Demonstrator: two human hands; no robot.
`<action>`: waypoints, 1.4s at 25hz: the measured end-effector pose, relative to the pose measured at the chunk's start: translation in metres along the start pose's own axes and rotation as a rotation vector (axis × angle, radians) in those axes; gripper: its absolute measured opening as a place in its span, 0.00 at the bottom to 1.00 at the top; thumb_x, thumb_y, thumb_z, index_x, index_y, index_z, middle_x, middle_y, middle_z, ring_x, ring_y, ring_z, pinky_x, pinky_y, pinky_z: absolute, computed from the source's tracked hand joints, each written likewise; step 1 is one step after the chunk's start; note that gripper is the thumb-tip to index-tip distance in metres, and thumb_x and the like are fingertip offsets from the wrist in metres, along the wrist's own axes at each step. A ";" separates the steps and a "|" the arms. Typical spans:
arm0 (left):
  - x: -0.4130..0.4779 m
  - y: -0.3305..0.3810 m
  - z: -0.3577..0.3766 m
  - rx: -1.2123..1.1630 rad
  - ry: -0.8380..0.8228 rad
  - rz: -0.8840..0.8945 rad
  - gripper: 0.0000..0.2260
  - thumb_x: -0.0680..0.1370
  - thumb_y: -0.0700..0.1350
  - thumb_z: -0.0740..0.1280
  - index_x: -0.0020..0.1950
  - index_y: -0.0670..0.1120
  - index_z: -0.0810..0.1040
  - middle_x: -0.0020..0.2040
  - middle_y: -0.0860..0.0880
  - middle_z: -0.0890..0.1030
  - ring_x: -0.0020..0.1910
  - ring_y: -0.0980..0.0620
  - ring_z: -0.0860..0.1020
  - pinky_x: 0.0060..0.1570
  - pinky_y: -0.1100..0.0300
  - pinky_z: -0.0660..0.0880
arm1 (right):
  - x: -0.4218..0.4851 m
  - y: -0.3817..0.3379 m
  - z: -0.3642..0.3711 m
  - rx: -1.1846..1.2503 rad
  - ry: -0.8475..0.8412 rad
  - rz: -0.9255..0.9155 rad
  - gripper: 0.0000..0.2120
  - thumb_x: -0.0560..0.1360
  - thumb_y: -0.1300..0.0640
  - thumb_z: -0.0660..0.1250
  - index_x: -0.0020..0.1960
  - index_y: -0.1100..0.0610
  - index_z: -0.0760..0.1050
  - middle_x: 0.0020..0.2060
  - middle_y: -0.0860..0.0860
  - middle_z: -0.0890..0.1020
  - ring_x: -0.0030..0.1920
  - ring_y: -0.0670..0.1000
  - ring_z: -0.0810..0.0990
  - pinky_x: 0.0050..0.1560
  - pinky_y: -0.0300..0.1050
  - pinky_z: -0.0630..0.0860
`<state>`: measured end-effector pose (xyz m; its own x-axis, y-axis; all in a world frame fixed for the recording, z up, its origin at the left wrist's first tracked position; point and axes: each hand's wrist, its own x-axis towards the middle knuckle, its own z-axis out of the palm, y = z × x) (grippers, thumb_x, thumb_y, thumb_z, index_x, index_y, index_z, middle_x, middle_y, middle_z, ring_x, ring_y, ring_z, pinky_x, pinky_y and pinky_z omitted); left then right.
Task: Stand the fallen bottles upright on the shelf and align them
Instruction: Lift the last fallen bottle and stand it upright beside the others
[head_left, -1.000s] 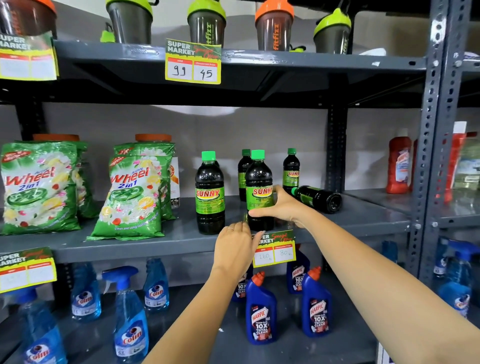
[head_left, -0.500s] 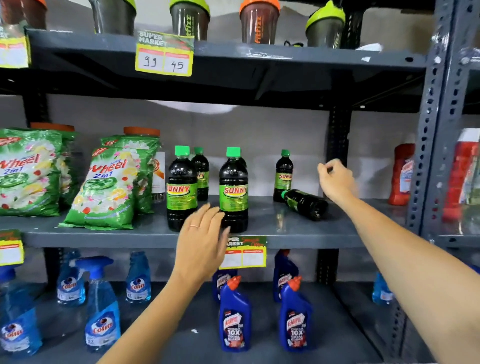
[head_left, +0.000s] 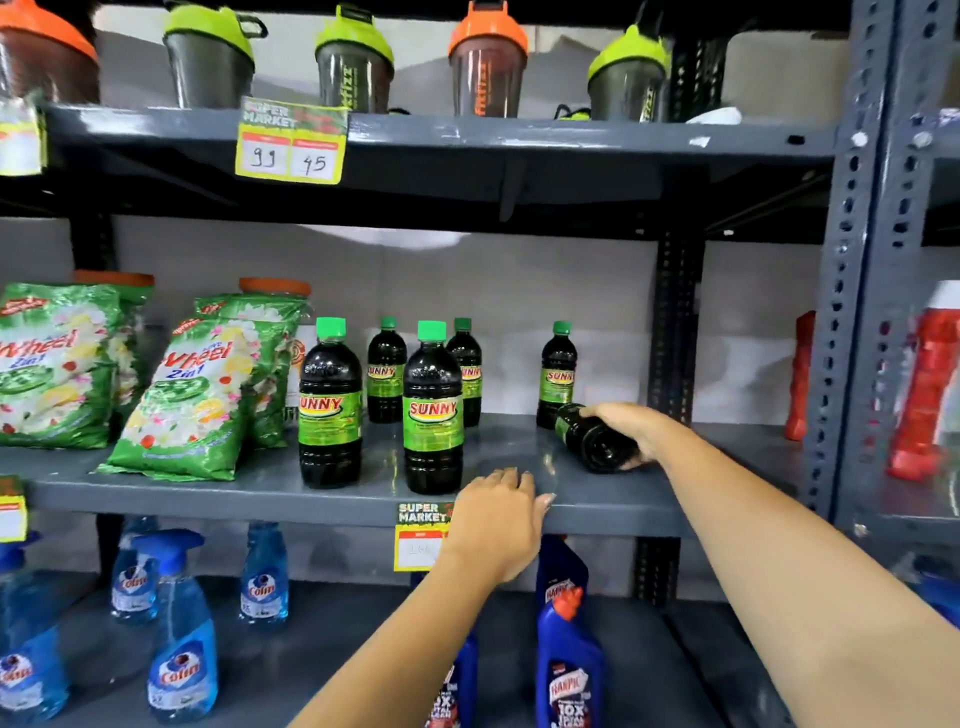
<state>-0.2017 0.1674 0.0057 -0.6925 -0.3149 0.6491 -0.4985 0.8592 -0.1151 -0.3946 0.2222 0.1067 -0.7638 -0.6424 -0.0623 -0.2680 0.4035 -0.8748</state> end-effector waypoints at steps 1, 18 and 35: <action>-0.001 -0.001 0.001 0.001 0.011 0.009 0.26 0.79 0.55 0.45 0.52 0.41 0.79 0.48 0.42 0.83 0.47 0.42 0.80 0.44 0.51 0.77 | 0.002 0.002 0.000 0.095 -0.024 0.009 0.23 0.73 0.44 0.69 0.60 0.59 0.73 0.43 0.56 0.79 0.41 0.54 0.79 0.37 0.47 0.78; -0.002 -0.004 0.005 0.031 -0.011 -0.004 0.27 0.81 0.54 0.46 0.54 0.40 0.80 0.52 0.41 0.83 0.49 0.43 0.81 0.46 0.53 0.77 | 0.001 0.025 0.030 0.131 0.082 -0.417 0.36 0.67 0.50 0.78 0.67 0.52 0.63 0.55 0.50 0.76 0.55 0.50 0.75 0.52 0.44 0.70; -0.001 -0.003 0.007 0.050 -0.025 -0.014 0.27 0.81 0.54 0.44 0.54 0.40 0.79 0.52 0.41 0.83 0.49 0.43 0.80 0.46 0.52 0.76 | -0.001 0.021 0.037 0.118 0.105 -0.405 0.34 0.61 0.51 0.82 0.59 0.56 0.67 0.52 0.49 0.78 0.53 0.50 0.77 0.47 0.42 0.72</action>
<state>-0.2033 0.1627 -0.0002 -0.6974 -0.3374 0.6323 -0.5334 0.8336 -0.1434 -0.3777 0.2076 0.0702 -0.6682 -0.6614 0.3408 -0.4937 0.0515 -0.8681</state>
